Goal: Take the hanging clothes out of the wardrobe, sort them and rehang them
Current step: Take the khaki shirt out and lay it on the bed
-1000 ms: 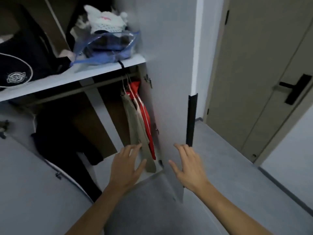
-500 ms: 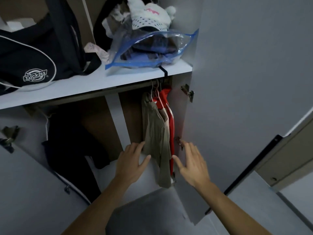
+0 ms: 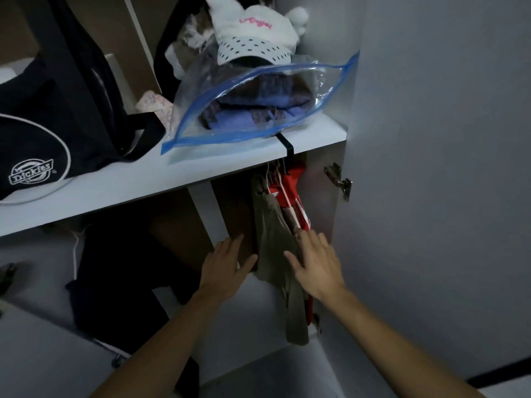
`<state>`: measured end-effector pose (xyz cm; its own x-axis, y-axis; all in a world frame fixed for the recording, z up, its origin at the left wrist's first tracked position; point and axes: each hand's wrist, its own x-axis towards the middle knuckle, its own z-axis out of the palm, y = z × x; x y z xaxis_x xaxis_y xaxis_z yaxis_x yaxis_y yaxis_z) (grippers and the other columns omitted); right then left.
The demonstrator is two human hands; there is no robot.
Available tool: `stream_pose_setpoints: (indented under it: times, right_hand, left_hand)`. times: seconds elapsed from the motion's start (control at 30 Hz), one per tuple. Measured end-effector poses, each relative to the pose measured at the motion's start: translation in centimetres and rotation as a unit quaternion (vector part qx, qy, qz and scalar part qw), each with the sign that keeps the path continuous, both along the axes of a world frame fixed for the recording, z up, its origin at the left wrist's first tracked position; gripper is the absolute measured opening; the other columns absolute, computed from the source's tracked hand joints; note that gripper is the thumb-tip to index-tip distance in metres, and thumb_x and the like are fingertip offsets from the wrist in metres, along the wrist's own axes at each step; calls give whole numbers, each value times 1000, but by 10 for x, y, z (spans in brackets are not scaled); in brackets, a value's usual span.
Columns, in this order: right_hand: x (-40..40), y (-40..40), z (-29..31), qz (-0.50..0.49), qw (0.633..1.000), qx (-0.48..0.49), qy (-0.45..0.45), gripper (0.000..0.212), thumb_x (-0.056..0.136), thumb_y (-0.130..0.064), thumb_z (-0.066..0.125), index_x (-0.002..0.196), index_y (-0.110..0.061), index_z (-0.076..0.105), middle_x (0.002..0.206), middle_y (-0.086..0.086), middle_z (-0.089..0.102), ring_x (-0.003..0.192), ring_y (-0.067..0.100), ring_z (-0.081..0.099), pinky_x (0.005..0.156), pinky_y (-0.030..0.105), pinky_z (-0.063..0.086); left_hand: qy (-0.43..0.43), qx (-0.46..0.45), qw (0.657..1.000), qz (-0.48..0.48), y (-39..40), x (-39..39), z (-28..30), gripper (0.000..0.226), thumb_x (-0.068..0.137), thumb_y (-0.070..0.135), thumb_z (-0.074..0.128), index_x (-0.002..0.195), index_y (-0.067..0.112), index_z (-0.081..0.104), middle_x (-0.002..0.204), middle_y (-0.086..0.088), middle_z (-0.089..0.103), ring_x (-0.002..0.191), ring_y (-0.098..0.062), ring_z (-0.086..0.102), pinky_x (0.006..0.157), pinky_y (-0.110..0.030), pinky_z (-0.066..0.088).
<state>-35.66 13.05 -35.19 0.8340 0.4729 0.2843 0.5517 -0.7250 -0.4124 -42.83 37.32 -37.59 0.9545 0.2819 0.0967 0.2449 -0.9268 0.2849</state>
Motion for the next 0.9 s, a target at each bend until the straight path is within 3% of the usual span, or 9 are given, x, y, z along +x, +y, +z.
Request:
stream_pose_setpoints:
  times: [0.13,0.27,0.43,0.53,0.63,0.7,0.9]
  right_hand:
    - [26,32,-4,-19,999,-24,-23,57,102,-55,51,147,-20,45,140,2,53,127,22,46,101,40,46]
    - [53,57,-16,-69,995,-26,-60,54,98,-51,60,140,-18,53,132,4,55,120,24,48,96,40,46]
    - [83,82,-39,-117,988,-57,-83,52,93,-50,66,134,-17,59,128,5,56,119,25,49,96,42,46]
    - [92,85,-52,-125,984,-79,-102,51,86,-40,76,131,-19,65,125,4,57,118,26,46,94,45,43]
    - [105,79,-52,-142,978,-115,-97,70,68,-26,88,134,-21,66,124,5,58,118,28,45,95,47,41]
    - [115,72,-49,-163,973,-143,-81,75,70,-27,88,141,-22,61,129,6,57,122,29,44,100,47,38]
    - [139,64,-55,-218,955,-188,-73,49,81,-25,81,129,-20,69,130,8,57,123,31,46,103,47,40]
  left_hand:
    - [29,-15,999,-14,10,40,-2,90,94,84,20,163,26,23,161,-9,39,146,-28,39,114,-51,42]
    - [51,-22,997,-44,23,83,4,81,101,72,36,165,27,15,165,-11,31,151,-30,30,119,-46,28]
    - [26,-25,996,-83,47,142,-8,87,99,71,45,166,26,13,167,-10,25,152,-31,29,113,-48,37]
    - [-12,-1,994,-110,48,168,-16,89,99,67,48,166,19,14,170,-12,21,153,-32,25,117,-47,35]
    - [-35,-4,993,-116,49,193,-22,96,98,70,48,167,16,9,171,-13,15,155,-35,21,120,-48,33]
    - [-44,-9,992,-118,52,208,-24,97,98,70,48,167,16,7,172,-13,13,155,-36,21,119,-49,34]
    - [-67,-9,991,-115,61,241,-27,94,97,68,51,166,15,15,168,-15,24,152,-36,27,120,-49,31]
